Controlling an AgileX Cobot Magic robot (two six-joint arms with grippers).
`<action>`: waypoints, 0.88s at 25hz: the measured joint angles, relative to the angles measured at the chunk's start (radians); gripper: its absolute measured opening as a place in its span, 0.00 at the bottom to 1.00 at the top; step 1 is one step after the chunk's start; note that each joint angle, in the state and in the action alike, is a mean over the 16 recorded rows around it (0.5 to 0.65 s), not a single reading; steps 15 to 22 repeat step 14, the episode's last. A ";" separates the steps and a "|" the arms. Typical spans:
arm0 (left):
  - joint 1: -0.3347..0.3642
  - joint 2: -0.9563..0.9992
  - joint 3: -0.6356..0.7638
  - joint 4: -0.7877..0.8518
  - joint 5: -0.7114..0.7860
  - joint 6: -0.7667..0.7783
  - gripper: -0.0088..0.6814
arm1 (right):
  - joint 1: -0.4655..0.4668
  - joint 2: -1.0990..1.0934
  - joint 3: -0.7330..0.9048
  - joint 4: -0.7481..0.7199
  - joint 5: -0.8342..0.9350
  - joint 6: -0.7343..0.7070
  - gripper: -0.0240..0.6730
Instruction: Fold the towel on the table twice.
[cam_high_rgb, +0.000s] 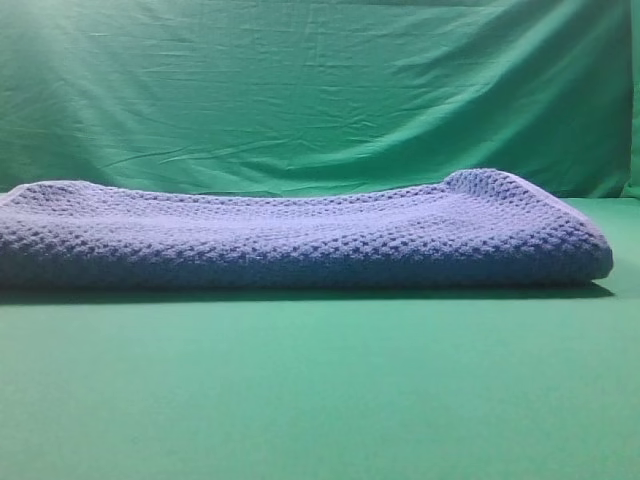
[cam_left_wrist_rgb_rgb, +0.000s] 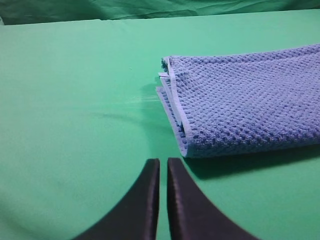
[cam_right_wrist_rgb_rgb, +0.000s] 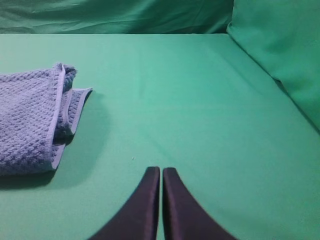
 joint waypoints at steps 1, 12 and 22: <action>0.000 0.000 0.000 0.000 0.000 0.000 0.11 | -0.001 0.000 0.000 0.000 0.000 0.000 0.03; 0.000 0.000 0.000 0.000 0.001 0.000 0.11 | -0.001 0.000 0.000 0.000 0.000 -0.004 0.03; 0.000 0.000 0.000 0.000 0.001 0.000 0.11 | -0.001 0.000 0.000 0.000 0.000 -0.005 0.03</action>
